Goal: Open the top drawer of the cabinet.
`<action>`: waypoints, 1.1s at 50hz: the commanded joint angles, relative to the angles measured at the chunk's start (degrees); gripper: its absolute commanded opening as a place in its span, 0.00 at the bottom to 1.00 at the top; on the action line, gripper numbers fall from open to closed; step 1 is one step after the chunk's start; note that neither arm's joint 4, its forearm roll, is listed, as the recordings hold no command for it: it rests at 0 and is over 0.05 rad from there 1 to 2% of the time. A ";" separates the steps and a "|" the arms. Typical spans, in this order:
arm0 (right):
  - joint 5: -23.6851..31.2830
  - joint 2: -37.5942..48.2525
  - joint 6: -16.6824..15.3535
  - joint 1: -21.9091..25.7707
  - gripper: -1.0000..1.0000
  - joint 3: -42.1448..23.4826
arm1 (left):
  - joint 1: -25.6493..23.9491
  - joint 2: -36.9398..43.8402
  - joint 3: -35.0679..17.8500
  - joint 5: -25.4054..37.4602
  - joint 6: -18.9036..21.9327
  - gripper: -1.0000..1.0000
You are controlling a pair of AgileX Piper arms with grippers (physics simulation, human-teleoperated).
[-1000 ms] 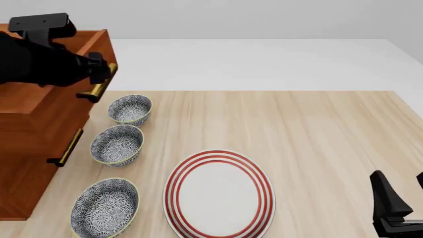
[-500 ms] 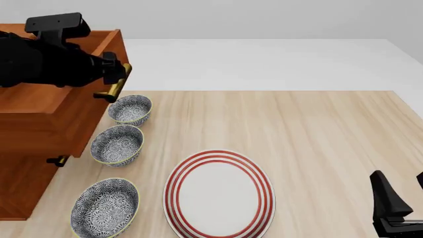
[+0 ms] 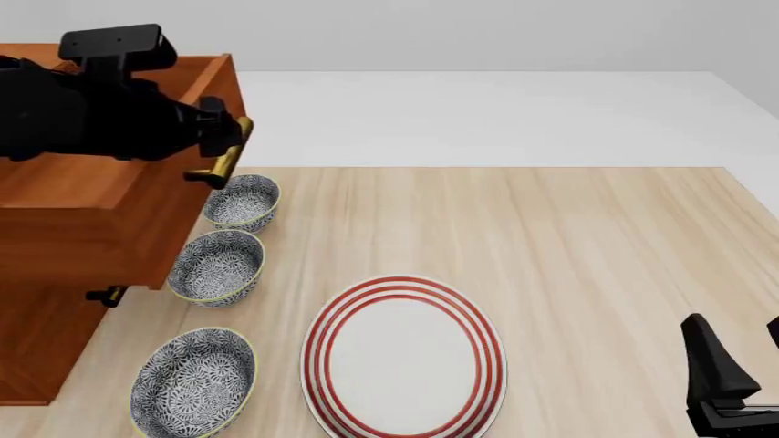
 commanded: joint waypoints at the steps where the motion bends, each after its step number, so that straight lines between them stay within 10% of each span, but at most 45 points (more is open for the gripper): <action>1: 0.00 0.01 0.01 0.01 1.00 0.00 | -2.69 4.04 6.86 2.74 3.51 1.00; 55: 0.00 0.00 0.01 -0.01 1.00 0.00 | -8.82 3.36 7.72 1.28 1.67 1.00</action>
